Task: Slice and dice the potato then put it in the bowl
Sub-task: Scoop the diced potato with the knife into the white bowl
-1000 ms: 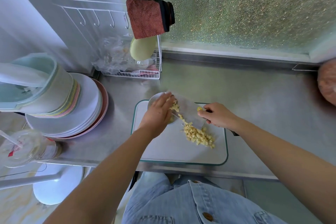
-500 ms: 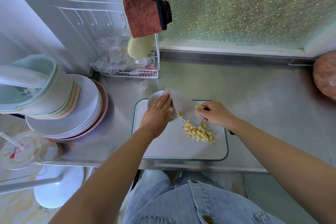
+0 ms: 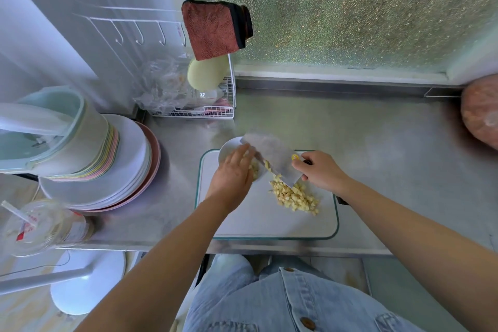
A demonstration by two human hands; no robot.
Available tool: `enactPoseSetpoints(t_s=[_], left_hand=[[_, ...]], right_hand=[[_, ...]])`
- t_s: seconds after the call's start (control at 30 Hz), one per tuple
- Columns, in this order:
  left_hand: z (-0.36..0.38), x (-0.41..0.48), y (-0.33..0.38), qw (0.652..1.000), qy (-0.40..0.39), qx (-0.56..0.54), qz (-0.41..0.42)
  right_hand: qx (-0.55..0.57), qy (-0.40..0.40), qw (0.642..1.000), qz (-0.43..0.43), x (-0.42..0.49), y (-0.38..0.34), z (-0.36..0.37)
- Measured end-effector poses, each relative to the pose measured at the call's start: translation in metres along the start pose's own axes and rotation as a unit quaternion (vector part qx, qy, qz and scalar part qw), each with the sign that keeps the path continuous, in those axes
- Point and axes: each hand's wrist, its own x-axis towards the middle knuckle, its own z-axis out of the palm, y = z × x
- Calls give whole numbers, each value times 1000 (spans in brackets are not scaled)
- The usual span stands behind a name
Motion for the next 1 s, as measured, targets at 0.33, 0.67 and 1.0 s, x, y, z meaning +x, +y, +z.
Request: enactPoseSetpoints(t_s=[0.33, 0.67, 1.0], left_hand=[[10, -13, -15, 998, -17, 53, 29], [13, -24, 0, 994, -1, 102, 39], [23, -21, 53, 991, 24, -75, 104]], right_hand=[[119, 18, 993, 4, 7, -19, 17], [133, 43, 990, -31, 8, -19, 31], [169, 129, 977, 26, -33, 44, -3]])
